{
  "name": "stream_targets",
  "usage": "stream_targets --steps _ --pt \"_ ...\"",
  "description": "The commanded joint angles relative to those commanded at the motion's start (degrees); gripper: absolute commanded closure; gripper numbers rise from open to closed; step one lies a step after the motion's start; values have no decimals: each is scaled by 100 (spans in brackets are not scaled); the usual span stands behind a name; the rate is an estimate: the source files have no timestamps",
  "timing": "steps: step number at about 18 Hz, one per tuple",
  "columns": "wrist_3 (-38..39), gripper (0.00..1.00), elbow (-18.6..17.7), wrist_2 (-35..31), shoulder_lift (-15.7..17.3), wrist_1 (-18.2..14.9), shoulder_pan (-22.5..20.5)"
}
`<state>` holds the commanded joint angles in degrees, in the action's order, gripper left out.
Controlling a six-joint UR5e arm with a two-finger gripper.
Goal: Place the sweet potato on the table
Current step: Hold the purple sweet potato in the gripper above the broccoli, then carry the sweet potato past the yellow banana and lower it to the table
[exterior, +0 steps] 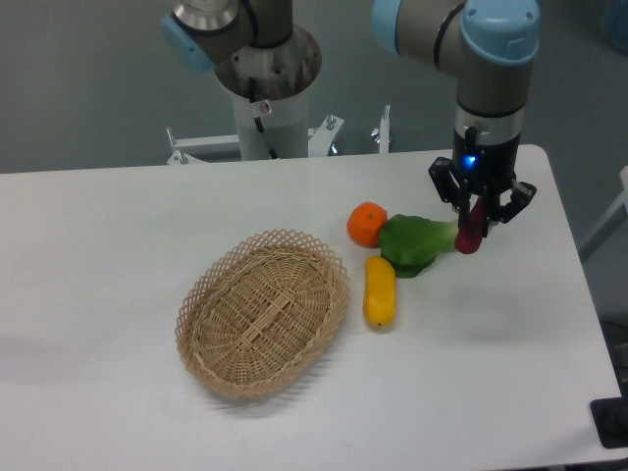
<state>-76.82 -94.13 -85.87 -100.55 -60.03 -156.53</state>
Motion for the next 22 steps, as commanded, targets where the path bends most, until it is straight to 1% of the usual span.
stream_targets --steps 5,9,12,14,15,17,18,19,20,22 --pt "44 62 96 0 -79 35 17" --pt "184 62 97 0 -132 53 35" --pt "386 62 88 17 -202 316 70" --pt "605 62 88 18 -324 377 193" --pt "746 62 88 0 -403 543 272" --pt "1079 62 79 -26 -632 1026 473" --pt "1220 62 79 -26 -737 1194 579" --pt "1326 62 79 -26 -869 1282 658" --pt "1371 62 105 -26 -1001 1405 720" --pt "1336 62 105 -26 -1247 1808 826"
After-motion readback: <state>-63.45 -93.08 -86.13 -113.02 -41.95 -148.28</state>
